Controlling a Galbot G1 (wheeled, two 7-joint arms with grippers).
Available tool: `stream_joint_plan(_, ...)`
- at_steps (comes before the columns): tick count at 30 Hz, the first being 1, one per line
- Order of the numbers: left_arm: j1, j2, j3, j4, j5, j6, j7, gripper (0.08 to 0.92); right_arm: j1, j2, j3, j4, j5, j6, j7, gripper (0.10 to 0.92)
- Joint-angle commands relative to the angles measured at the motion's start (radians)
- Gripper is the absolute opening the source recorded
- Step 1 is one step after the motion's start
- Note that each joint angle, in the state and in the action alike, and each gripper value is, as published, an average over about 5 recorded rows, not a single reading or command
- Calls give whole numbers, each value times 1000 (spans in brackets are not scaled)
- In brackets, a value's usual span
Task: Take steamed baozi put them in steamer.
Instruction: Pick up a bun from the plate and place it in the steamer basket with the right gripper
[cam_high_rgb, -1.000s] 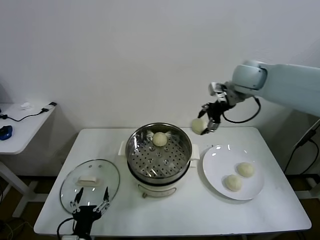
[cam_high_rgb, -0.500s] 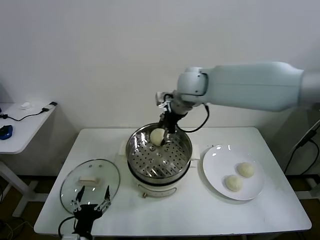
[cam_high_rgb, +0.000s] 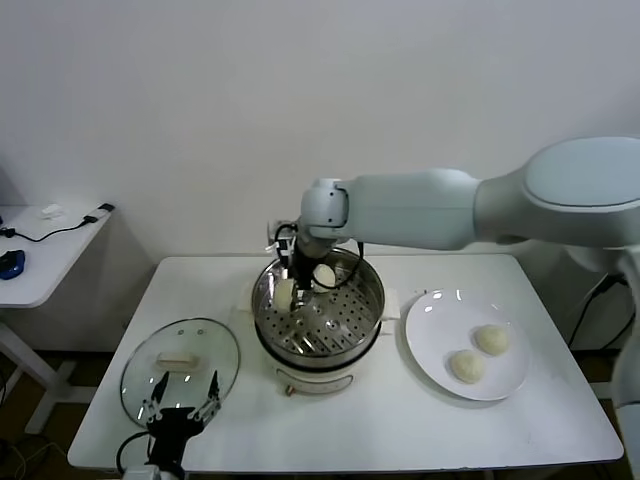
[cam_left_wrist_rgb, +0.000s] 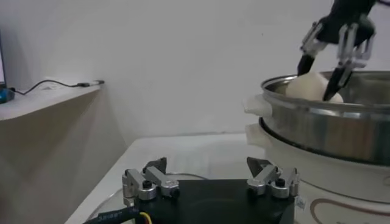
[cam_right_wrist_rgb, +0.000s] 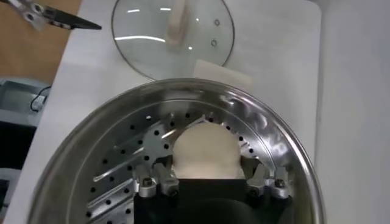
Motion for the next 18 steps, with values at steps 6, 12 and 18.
stream_joint_plan(6,-3,-2,3,-1,1,4,8,823,-87,59,6,-66,-13,-21,48,732)
stream_joint_plan(12,0,-2,3,-7,1,5,8,823,-59,24,30,-40,-18,-2,44,808)
stream_joint_plan(18,2,-4,13,-15,4,6,10,823,89,-94,27,41,-68,108,-80,822)
